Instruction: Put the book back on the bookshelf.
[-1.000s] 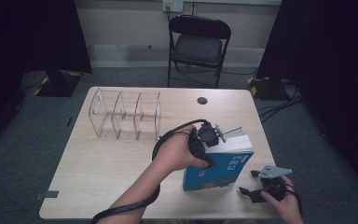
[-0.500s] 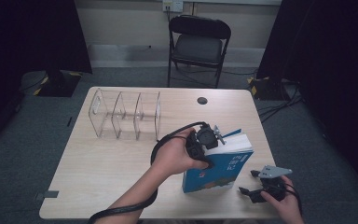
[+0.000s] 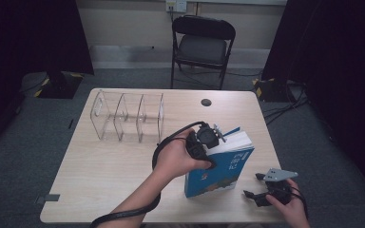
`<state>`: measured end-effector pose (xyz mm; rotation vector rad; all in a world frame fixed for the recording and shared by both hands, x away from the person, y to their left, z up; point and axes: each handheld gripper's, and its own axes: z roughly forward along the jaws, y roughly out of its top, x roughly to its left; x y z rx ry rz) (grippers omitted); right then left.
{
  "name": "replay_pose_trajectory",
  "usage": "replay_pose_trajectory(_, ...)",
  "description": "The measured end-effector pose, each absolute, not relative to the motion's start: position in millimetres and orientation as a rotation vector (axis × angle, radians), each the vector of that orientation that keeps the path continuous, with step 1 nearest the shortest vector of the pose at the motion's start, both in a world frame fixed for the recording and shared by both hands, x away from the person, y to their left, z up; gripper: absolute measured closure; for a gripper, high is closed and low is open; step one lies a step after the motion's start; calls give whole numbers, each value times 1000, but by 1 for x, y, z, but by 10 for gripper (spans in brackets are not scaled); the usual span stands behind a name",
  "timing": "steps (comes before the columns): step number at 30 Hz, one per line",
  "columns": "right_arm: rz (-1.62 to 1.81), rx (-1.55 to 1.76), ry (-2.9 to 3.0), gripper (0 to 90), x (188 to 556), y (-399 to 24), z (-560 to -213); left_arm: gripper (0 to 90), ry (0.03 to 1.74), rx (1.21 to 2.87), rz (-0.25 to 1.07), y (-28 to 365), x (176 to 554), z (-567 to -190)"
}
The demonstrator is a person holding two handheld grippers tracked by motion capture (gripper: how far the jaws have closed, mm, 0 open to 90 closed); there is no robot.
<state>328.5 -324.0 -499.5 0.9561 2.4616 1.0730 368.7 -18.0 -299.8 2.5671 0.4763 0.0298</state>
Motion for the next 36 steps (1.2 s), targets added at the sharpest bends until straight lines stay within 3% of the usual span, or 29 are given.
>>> replay_pose_trajectory(36, 1073, 955, 2461, 133, 329, -324, -500, 619, 722, 2519, 58, 26, 384, -287)
